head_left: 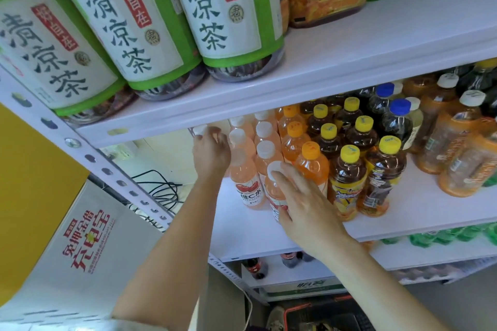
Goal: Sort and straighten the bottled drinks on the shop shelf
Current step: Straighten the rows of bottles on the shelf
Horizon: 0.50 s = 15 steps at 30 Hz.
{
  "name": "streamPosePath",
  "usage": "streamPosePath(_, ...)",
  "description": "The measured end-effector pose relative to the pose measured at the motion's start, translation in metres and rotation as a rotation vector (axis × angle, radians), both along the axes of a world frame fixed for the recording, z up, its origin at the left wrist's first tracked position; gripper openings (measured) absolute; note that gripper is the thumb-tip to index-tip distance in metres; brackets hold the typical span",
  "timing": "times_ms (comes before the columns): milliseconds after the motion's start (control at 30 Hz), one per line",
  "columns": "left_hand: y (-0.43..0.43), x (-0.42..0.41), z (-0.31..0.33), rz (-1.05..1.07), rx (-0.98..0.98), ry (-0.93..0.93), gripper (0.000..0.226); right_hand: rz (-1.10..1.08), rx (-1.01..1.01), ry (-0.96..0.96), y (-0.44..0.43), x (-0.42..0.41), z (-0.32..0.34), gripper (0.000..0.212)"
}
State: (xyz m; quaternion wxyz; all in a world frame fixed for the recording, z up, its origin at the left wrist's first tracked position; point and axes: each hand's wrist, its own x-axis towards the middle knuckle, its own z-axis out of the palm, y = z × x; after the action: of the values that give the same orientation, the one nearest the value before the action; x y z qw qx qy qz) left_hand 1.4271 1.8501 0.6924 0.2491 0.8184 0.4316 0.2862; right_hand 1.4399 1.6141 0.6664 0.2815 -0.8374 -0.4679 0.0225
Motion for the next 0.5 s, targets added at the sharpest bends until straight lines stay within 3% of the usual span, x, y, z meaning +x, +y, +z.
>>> streamPosePath(67, 0.017, 0.014, 0.008, 0.069, -0.004, 0.055, 0.037, 0.004, 0.017, 0.019, -0.003, -0.001, 0.000, 0.069)
streamPosePath(233, 0.044, 0.035, 0.007, -0.012, 0.055, 0.527, 0.054, 0.020, 0.057, 0.049, -0.017, -0.008, -0.001, 0.070)
streamPosePath(300, 0.053, 0.035, 0.003, -0.025, 0.089, 0.621, 0.053, 0.007, 0.090, 0.067, -0.025, -0.009, -0.002, 0.070)
streamPosePath(400, 0.055, 0.030, -0.005, -0.005, 0.195, 0.648, 0.045, -0.029, 0.134, 0.094, -0.035, -0.010, -0.006, 0.070)
streamPosePath(500, 0.037, 0.013, -0.018, 0.071, 0.089, 0.470, 0.033, -0.051, 0.167, 0.163, -0.041, -0.011, -0.009, 0.068)
